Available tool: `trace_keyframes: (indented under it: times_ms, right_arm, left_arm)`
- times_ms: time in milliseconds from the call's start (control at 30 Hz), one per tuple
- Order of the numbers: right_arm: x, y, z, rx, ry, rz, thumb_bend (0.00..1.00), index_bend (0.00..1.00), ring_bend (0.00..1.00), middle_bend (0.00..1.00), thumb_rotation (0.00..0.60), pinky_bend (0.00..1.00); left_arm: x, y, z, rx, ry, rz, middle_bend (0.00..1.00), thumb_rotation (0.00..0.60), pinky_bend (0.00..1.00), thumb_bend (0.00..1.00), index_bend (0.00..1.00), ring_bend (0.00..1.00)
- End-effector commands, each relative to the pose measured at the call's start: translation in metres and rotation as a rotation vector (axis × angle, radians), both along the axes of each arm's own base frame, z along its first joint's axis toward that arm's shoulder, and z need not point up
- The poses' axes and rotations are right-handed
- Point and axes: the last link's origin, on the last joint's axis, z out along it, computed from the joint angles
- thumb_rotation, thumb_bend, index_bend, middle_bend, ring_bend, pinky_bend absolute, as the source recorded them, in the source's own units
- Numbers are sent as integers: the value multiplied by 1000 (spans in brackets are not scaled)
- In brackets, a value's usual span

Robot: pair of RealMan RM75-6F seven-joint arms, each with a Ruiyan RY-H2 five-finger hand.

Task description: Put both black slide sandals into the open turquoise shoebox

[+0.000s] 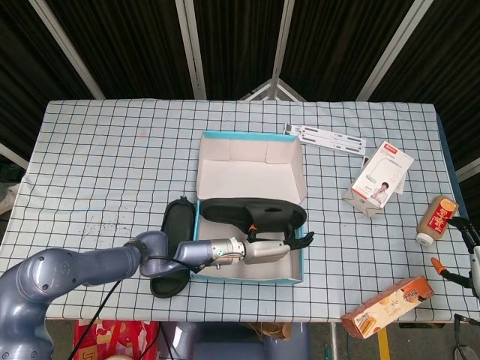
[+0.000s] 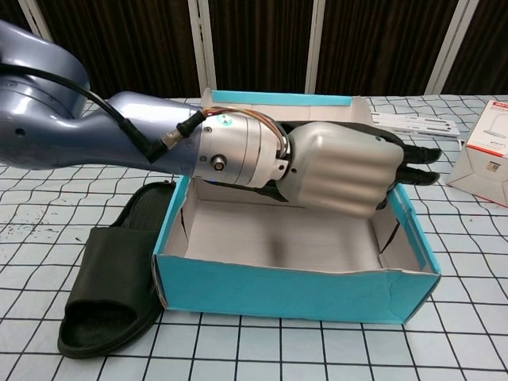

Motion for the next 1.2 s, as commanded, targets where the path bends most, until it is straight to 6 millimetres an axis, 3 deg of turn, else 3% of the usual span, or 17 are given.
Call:
trace_keyframes:
  times_ms: [33,400,1200]
  right_arm:
    - [0,0,0,2,0,0,233,237,253,213,600,213]
    - [0,0,0,-1,-1,0,233,237,253,213,600,213]
    - [-1,0,0,3,-1,-7,234,236,253,213,600,213]
  left_arm:
    - [-13,-11,1,-30,-23,13,445,600,78,428,447,29]
    - [-21,-16,-8,-52,-21,34,457,600,78,428,445,29]
    - [-35,-4,-34,-36,-41,209,449,600,78,428,407,45]
